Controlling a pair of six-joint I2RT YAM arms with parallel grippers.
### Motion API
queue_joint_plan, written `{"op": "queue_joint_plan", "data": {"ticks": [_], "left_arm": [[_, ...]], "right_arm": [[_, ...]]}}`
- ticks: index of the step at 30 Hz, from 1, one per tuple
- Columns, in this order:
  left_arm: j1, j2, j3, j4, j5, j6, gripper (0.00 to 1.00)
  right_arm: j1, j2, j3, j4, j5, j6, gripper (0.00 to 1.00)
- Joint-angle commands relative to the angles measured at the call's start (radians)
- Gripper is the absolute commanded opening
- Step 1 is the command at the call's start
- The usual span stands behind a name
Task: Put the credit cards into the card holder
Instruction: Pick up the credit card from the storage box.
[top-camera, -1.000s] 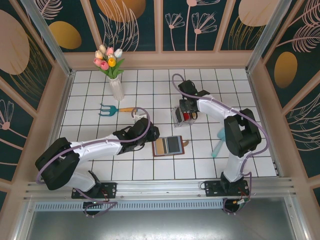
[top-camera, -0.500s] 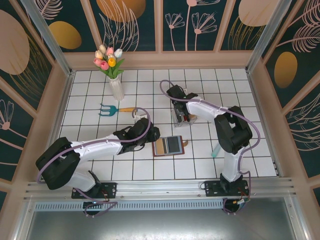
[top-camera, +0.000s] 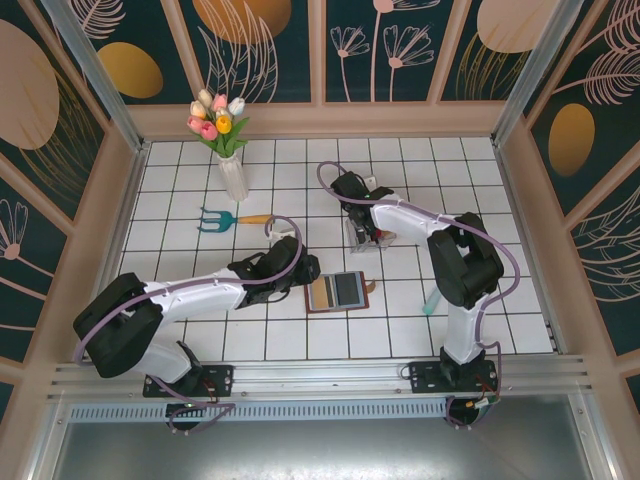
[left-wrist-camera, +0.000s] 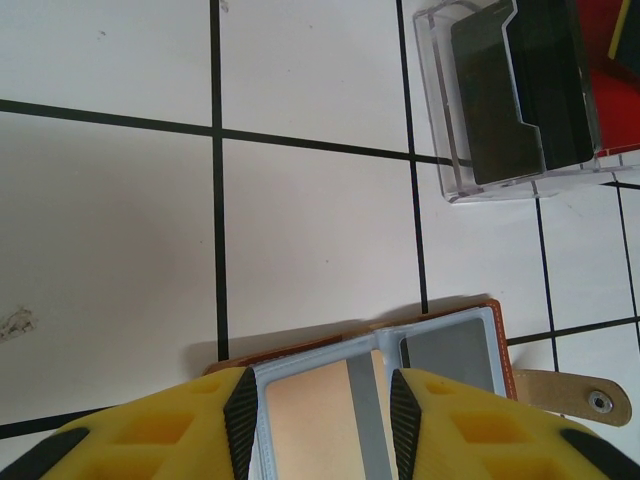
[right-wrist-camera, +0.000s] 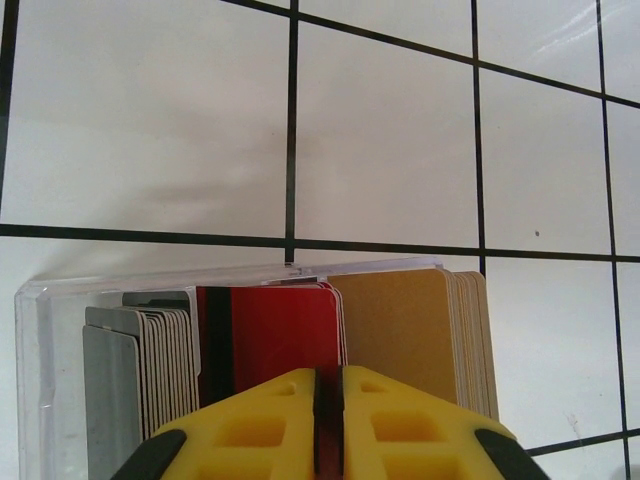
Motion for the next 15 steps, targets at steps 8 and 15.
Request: {"op": "queue_joint_plan", "data": {"ticks": [8,15], "left_arm": [[0.005,0.011,0.017,-0.015,0.015,0.015,0.43],[0.006,0.009,0.010,-0.012,0.018,0.011,0.43]], "right_arm": [[-0.005,-0.058,0.015,-0.084,0.042,-0.003,0.04],[-0.005,-0.084,0.016,-0.089,0.030,-0.009,0.04]]}}
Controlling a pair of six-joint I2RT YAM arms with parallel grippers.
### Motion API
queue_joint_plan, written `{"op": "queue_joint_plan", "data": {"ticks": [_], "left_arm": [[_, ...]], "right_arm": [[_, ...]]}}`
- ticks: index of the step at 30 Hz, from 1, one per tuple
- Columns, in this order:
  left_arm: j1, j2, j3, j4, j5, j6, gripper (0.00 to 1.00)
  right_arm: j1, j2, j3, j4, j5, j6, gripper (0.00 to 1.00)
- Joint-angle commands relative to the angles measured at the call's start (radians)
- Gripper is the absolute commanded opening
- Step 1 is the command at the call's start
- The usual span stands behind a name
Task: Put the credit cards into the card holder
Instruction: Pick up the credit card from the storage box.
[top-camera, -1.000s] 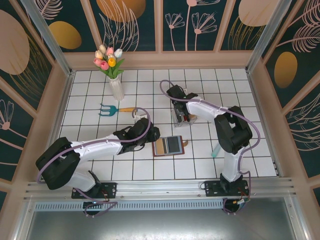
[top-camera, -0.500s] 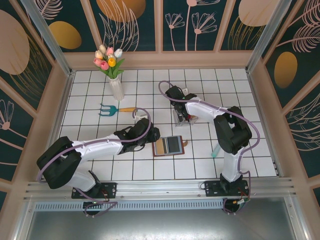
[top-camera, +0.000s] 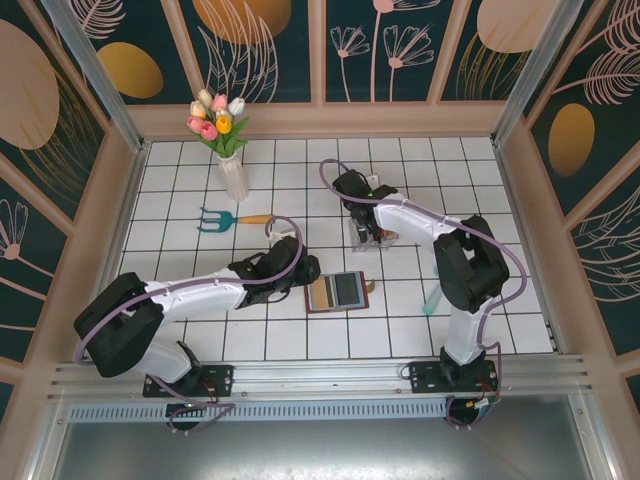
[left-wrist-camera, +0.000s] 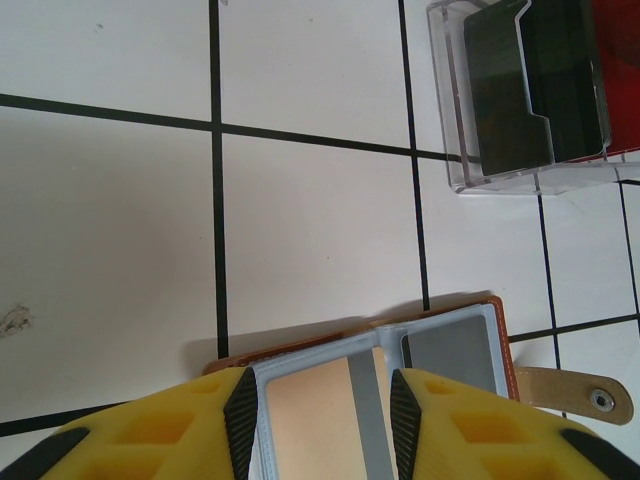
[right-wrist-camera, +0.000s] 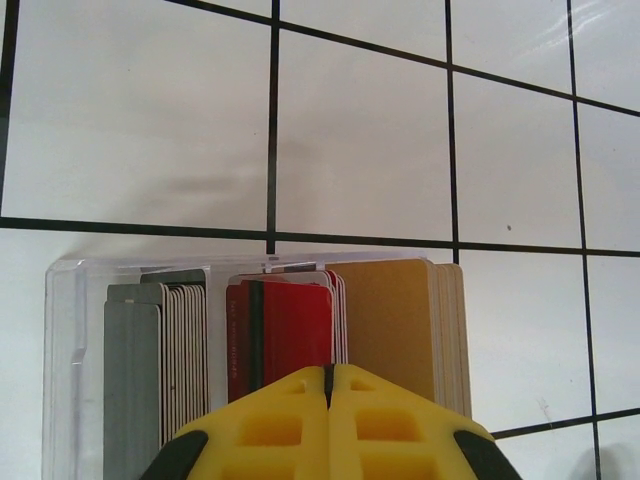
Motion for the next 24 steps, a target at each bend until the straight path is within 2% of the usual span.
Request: {"op": "queue_joint_plan", "data": {"ticks": [1,4,9,15,19,22,24], "left_arm": [[0.006,0.007,0.010,-0.012,0.011,0.010,0.43],[0.006,0.005,0.009,-0.012,0.013,0.010,0.43],[0.009,-0.008,0.002,0.008,0.023,0.004,0.43],[0.040,-0.033,-0.023,0.069,0.087,-0.010,0.44],[0.070,-0.059,-0.045,0.153,0.161,-0.033,0.46],[0.104,-0.075,-0.068,0.274,0.258,-0.067,0.49],[0.135,-0.086,-0.102,0.399,0.325,-0.117,0.53]], "right_arm": [[-0.009,-0.044,0.015,-0.049,0.005,-0.014,0.04],[-0.014,-0.055,0.026,-0.057,-0.043,-0.006,0.00],[-0.026,-0.118,0.029,-0.043,-0.152,0.018,0.00],[-0.059,-0.221,-0.014,0.000,-0.291,0.066,0.00],[-0.065,-0.288,-0.055,0.033,-0.375,0.101,0.00],[-0.066,-0.366,-0.104,0.098,-0.498,0.137,0.00],[-0.104,-0.420,-0.145,0.157,-0.611,0.170,0.00]]}}
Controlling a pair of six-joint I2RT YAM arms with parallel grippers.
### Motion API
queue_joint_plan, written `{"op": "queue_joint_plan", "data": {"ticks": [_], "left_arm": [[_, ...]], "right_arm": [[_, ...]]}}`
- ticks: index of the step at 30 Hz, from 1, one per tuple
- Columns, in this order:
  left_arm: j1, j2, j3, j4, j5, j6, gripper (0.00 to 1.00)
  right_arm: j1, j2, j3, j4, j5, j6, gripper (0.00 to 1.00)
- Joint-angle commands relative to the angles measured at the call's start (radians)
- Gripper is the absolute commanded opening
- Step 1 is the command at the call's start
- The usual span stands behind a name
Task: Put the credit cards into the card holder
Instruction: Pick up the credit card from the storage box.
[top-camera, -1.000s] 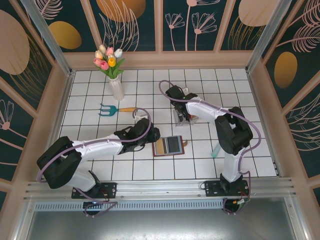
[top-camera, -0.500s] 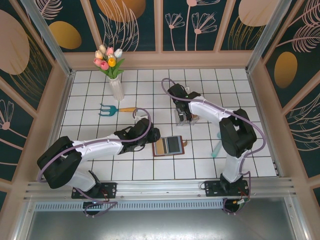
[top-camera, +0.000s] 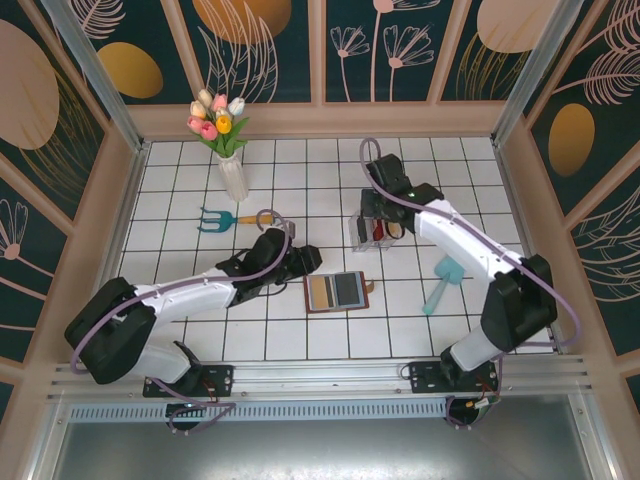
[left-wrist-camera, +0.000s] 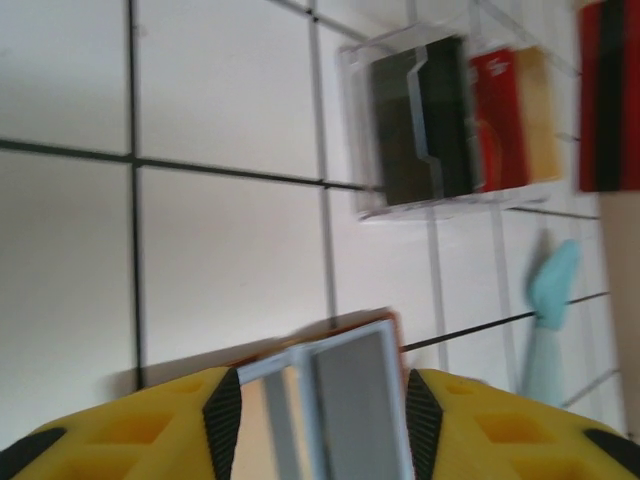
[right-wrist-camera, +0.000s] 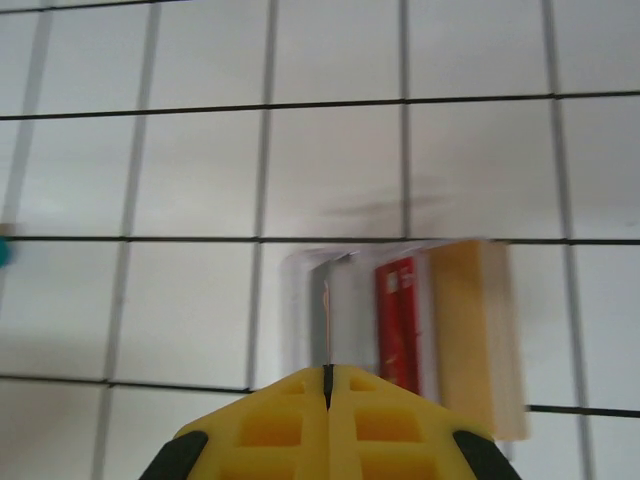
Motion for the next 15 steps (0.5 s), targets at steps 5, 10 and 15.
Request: {"op": "queue_joint_plan", "data": {"ticks": [5,10,15], "left_arm": [[0.121,-0.005,-0.094,0.529,0.281,-0.181,0.59],[0.142,0.080,-0.042,0.708,0.396,-0.249,0.61],[0.143,0.134,-0.017,0.795,0.427,-0.290,0.60]], "right_arm": [[-0.070,-0.168,-0.153,0.295,-0.537,0.198,0.00],[-0.075,-0.181,-0.205,0.418,-0.690,0.285,0.00],[-0.078,-0.185,-0.242,0.514,-0.778,0.346,0.00]]}}
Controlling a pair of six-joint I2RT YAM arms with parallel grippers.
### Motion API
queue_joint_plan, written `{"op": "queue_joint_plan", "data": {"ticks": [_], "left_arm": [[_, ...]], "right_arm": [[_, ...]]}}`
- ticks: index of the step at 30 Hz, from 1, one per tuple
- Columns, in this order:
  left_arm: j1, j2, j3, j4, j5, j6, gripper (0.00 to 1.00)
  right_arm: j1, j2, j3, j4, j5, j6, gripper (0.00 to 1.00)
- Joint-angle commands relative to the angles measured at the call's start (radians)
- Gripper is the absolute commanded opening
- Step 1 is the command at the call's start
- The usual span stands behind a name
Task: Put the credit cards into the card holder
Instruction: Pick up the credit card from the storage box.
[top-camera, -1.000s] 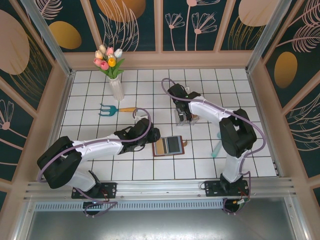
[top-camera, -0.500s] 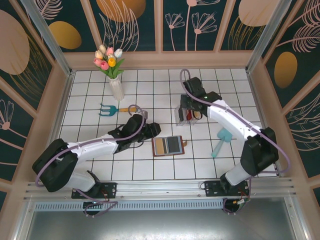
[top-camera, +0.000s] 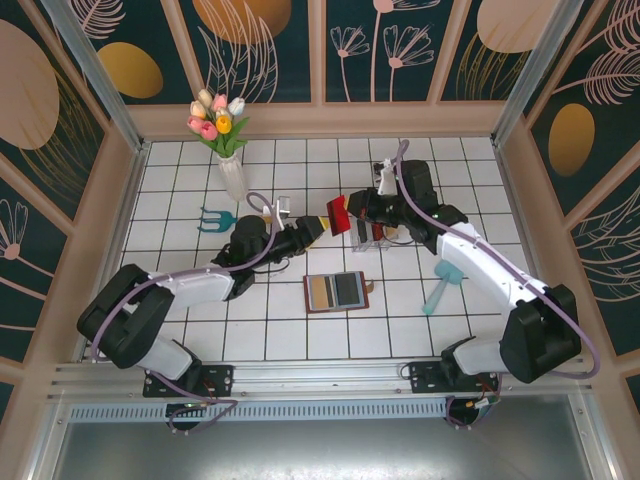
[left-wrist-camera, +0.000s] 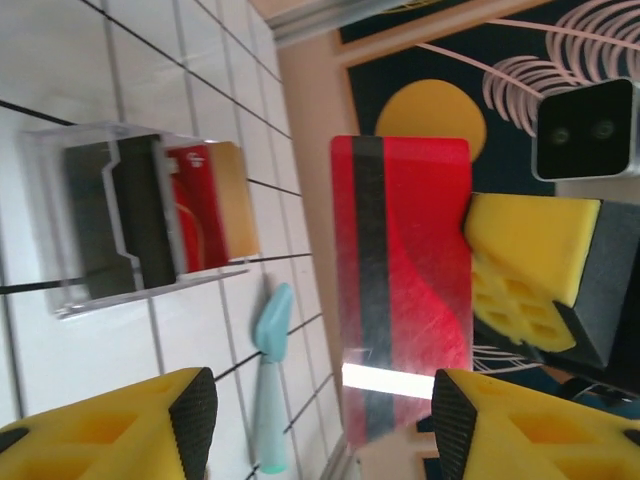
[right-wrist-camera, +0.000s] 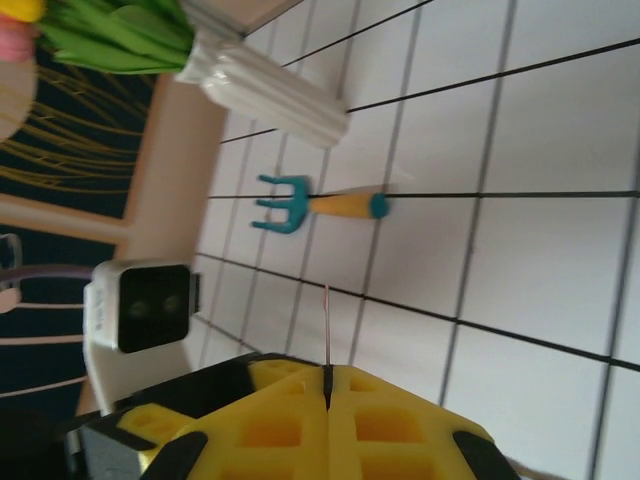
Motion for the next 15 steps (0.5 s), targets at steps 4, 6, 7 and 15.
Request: {"op": "queue_joint_plan", "data": {"ticks": [4,6,7,15], "left_arm": [[0.005,0.024,0.012,0.199,0.050,-0.073,0.47],[0.005,0.017,0.000,0.213,0.038,-0.079,0.37],[0.004,0.012,-0.007,0.215,0.033,-0.080,0.32],[0.008,-0.006,-0.018,0.230,0.051,-0.078,0.02]], "right_arm": [[-0.012,-0.012,-0.035,0.133,-0.134,0.078,0.00],[-0.016,-0.012,-0.043,0.139,-0.136,0.082,0.00],[-0.017,-0.011,-0.046,0.141,-0.138,0.085,0.00],[-0.050,-0.001,-0.080,0.210,-0.294,0.077,0.08]]}}
